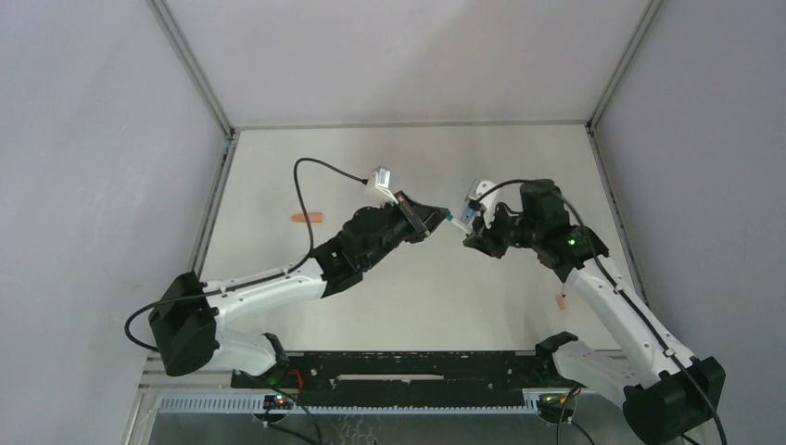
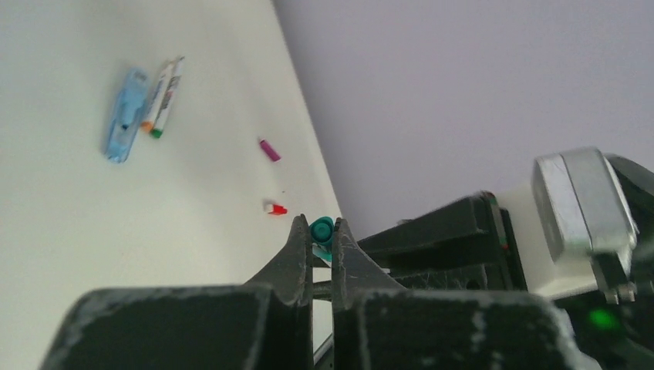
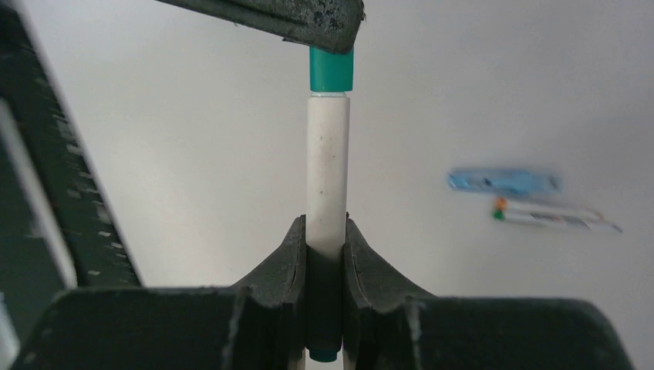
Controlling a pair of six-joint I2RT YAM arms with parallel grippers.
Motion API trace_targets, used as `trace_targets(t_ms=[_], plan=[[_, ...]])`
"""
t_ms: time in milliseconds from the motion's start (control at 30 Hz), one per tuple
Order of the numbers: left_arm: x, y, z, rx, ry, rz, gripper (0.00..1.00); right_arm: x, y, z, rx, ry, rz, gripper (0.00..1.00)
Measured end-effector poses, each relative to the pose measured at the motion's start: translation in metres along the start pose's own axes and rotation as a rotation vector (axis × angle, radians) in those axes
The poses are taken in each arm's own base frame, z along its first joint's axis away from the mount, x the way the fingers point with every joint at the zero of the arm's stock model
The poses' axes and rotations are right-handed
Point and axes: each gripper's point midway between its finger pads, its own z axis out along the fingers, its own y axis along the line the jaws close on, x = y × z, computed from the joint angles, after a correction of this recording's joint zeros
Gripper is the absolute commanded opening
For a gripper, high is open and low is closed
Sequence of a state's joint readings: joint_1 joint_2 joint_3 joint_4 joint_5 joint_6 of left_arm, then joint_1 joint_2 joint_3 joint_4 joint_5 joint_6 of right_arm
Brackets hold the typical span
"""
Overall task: Insert the pens into the pen caps
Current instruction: Press the pen cap onto the pen.
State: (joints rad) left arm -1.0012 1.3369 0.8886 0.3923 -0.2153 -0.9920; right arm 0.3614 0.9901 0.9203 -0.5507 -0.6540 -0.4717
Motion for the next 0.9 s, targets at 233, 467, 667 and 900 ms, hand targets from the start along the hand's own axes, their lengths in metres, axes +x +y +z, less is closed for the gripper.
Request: trace_targets(t_ms=[233, 467, 667, 900], plan=[[0.017, 0.041, 0.018, -0.147, -0.013, -0.140, 0.00, 0.034, -0.020, 0.012, 0.195, 0.241, -0.124, 0.00], [0.029, 0.044, 0.043, -0.098, -0.034, -0.259, 0.00, 0.048, -0.027, 0.004, 0.196, 0.243, 0.066, 0.00], [0.019, 0.019, 0.049, 0.025, -0.068, -0.319, 0.00, 0.030, -0.017, 0.003, 0.042, 0.002, 0.339, 0.00], [0.017, 0.004, 0.057, 0.031, -0.038, -0.225, 0.00, 0.019, -0.015, -0.002, -0.006, -0.093, 0.408, 0.00]])
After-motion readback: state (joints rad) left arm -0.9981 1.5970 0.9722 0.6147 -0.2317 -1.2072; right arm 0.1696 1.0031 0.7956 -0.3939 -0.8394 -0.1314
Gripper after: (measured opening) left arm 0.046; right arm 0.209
